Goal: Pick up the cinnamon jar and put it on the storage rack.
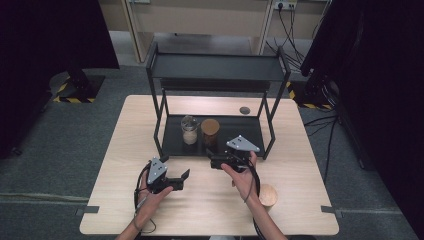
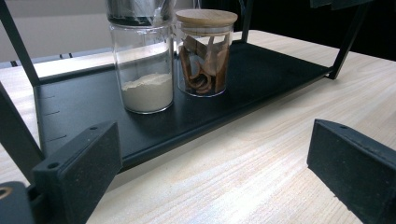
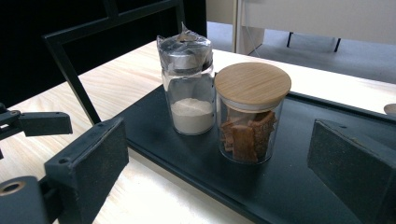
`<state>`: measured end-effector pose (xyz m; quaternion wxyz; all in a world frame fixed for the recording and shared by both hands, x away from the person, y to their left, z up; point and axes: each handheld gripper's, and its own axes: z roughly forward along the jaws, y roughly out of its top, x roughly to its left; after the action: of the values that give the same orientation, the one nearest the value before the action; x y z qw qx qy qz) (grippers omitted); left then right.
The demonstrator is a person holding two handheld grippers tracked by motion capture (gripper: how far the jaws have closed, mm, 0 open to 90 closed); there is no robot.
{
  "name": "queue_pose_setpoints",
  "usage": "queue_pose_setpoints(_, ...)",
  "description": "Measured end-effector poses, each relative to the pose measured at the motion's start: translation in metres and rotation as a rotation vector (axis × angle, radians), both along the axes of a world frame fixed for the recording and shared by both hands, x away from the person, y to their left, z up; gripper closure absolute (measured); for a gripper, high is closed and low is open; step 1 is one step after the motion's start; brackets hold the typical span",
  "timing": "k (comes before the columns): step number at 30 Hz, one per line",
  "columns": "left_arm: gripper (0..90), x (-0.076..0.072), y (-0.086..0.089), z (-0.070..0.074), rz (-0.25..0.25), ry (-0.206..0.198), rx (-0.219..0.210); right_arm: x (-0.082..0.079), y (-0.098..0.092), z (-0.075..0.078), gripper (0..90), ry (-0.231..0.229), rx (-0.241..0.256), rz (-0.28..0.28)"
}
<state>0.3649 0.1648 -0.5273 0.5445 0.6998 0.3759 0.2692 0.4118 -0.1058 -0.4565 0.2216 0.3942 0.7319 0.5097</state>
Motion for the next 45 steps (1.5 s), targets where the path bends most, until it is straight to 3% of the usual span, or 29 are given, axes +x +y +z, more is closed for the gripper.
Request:
queue_pose_setpoints(29,2.6,0.001,0.000,0.000,0.001,0.008,-0.005,-0.015,-0.015,0.000,5.7,0.009,0.022,-0.006)
queue_pose_setpoints(45,2.6,0.001,0.000,0.000,-0.002,0.007,-0.005,-0.028,-0.024,0.006,5.6,-0.012,0.025,-0.003)
